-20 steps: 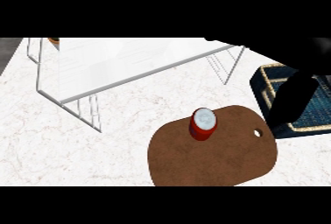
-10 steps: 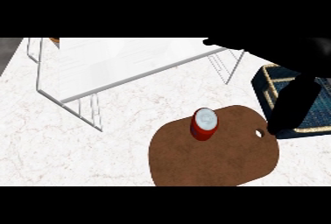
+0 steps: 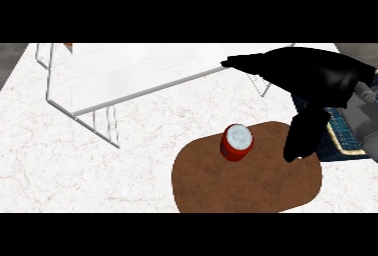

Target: Pick the can from the cutting board and place it in the basket

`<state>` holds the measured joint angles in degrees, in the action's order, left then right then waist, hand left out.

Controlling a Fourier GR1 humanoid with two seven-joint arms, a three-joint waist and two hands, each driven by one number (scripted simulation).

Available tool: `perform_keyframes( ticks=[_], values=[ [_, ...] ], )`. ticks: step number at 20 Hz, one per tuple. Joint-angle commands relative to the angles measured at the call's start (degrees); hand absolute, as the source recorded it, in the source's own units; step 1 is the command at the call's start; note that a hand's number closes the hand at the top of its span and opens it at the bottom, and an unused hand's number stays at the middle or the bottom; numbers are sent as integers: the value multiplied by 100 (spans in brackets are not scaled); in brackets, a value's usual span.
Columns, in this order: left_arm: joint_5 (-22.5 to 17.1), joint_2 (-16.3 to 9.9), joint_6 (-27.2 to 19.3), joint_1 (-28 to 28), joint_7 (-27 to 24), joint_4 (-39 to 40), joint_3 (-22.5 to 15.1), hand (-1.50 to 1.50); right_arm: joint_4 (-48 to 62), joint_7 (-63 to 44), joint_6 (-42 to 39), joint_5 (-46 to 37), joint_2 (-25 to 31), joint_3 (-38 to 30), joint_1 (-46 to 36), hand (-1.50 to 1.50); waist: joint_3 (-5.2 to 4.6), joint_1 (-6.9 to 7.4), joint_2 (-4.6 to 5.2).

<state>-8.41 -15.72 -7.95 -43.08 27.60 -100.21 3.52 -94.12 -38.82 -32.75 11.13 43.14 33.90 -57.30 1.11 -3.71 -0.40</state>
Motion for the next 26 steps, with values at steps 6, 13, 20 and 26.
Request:
perform_keyframes(
  ticks=[6, 13, 20, 26],
  values=[
    [26, 20, 389, 1467, -566, -311, -421, 0, -61, -122, 261, -516, -275, 429, 415, -150, -134, -86, 25],
    [115, 73, 321, 1499, -528, -340, -467, 0, -103, 29, 607, -882, -416, 525, 729, -150, -126, -95, 30],
    [116, 36, 374, 1455, -496, -438, -451, 0, -106, 177, 841, -1342, -538, 831, 1062, -150, -124, -111, 35],
    [172, 219, 349, 1428, -557, -401, -631, 0, 47, 409, 1051, -1610, -675, 927, 1242, -150, -125, -22, 43]
  ],
)
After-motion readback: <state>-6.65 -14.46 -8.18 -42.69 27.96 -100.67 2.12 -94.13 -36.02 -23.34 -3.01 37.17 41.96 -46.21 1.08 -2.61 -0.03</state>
